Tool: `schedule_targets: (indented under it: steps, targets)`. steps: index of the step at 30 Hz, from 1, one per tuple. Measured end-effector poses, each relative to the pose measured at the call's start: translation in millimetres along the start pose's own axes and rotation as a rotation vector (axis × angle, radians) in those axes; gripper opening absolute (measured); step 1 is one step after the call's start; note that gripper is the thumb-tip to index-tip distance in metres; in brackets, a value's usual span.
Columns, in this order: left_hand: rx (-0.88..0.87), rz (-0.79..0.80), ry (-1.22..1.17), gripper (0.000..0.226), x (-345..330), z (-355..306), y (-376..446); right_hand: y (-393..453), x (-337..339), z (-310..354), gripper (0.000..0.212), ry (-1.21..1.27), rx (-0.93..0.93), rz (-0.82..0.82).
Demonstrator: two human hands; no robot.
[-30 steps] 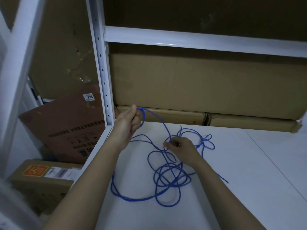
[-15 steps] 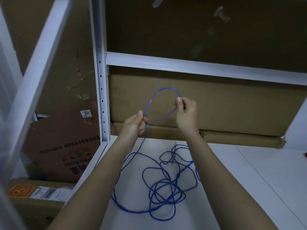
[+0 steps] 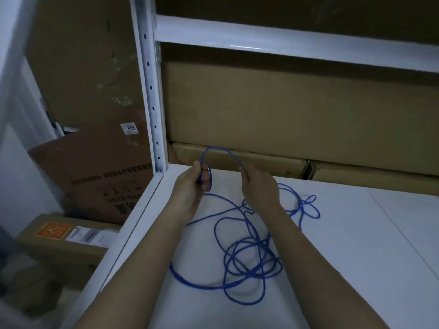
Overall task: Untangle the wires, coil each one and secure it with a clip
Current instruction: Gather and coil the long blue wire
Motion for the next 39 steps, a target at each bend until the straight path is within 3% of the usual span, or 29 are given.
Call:
schedule_targets:
  steps: [5, 11, 15, 18, 24, 27, 33, 39]
  targets:
    - [0.010, -0.073, -0.174, 0.036, 9, 11, 22, 3, -40, -14, 0.044, -0.138, 0.049, 0.260]
    - [-0.062, -0.172, -0.317, 0.031, 21, 25, 44, -11, -63, -13, 0.045, -0.212, 0.423, 0.062]
    - [-0.104, -0.301, -0.126, 0.033, 29, 35, 57, -20, -58, -5, 0.036, -0.094, 0.524, 0.015]
    - [-0.144, -0.304, 0.151, 0.035, 31, 40, 63, -21, -54, -1, 0.037, -0.020, 0.535, -0.018]
    - [-0.238, -0.188, 0.740, 0.027, 22, 49, 59, -17, -47, -5, 0.028, -0.057, 0.471, -0.157]
    - [-0.211, -0.027, 0.908, 0.030, 16, 52, 56, -14, -38, -16, 0.020, -0.069, 0.420, -0.248]
    - [-0.092, 0.162, 0.856, 0.041, -2, 53, 48, -8, -24, -32, 0.020, 0.089, 0.288, -0.357]
    - [-0.229, 0.201, 0.805, 0.037, -9, 42, 49, -4, -1, -24, 0.016, 0.127, 0.316, -0.522]
Point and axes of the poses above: each hand's wrist, its own y-axis towards the middle knuckle, its own x-axis out of the back of the hand, z = x × y, the point moved 4 cm from there along y, towards the middle knuckle, and after that the axes turned 6 degrees about x, right-handed, at the moved point
